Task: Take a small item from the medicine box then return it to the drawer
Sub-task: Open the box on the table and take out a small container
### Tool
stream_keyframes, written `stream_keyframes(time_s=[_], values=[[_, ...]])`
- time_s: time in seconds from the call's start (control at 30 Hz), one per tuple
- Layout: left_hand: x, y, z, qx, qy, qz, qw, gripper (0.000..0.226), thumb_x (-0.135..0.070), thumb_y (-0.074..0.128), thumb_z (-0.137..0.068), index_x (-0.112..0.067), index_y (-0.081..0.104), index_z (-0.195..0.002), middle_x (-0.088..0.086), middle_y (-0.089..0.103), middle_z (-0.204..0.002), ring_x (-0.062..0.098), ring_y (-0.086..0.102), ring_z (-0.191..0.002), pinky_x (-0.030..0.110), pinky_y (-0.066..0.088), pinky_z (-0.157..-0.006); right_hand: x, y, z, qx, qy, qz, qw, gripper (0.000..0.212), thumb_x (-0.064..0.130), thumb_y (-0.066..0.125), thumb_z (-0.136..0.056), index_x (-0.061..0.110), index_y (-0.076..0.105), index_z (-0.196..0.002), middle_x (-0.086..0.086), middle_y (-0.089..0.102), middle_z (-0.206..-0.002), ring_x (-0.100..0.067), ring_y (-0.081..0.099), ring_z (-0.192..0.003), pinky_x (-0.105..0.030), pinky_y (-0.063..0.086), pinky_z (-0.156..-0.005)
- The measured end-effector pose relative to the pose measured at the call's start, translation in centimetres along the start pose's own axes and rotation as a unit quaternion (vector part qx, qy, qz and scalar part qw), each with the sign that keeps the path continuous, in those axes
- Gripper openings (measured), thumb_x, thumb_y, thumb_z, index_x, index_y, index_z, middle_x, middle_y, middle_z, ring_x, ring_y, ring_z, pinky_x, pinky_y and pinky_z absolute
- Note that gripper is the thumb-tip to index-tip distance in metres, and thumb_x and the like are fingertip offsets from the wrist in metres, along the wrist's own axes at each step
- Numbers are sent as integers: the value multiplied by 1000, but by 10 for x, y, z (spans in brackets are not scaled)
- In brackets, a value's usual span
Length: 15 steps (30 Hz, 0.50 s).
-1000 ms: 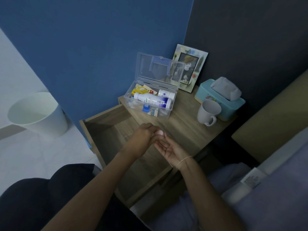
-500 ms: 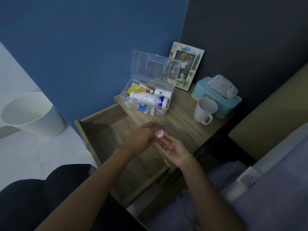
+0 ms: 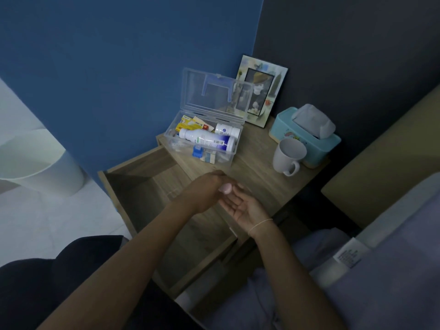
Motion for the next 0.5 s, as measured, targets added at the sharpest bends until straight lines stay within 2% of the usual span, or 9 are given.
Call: stream_keyframes(time_s=[0.17,0.33,0.4,0.5], values=[[7,2,-6,-18,-43,-23,999,30,-26,56,-92,-13,58,-119,11,57,-113,24,60,-97,40,51,-85,1,-4,-2,5,-10,-12,1000,35,13,62,-85,11,59,-120,-18,70,-113,-27,68,-105,-36,59,-76],[12,0,-8,-103,-89,-61,989,35,-40,49,-94,-9,59,-103,10,62,-97,23,60,-84,38,52,-73,5,-7,-3,-2,-26,1,1000,29,10,55,-91,11,61,-119,-17,70,-115,-27,68,-105,-35,59,-75],[15,-5,-9,-147,-101,-40,983,34,-40,49,-94,-8,59,-101,10,63,-94,21,60,-80,34,50,-69,3,-12,-3,-22,-24,-9,999,27,10,54,-92,10,62,-118,-18,70,-114,-28,68,-104,-36,59,-75],[21,-12,-10,-184,-105,20,977,29,-32,53,-94,-5,60,-104,13,64,-98,24,61,-84,36,51,-73,5,-20,-3,-48,-26,-29,998,28,10,58,-90,8,64,-117,-21,69,-114,-30,69,-102,-38,60,-74]])
Point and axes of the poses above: each hand's wrist, its own z-axis away from the middle knuckle, its own y-axis out of the palm, x = y × z, the point moved 7 cm from there along -z, towards the middle knuckle
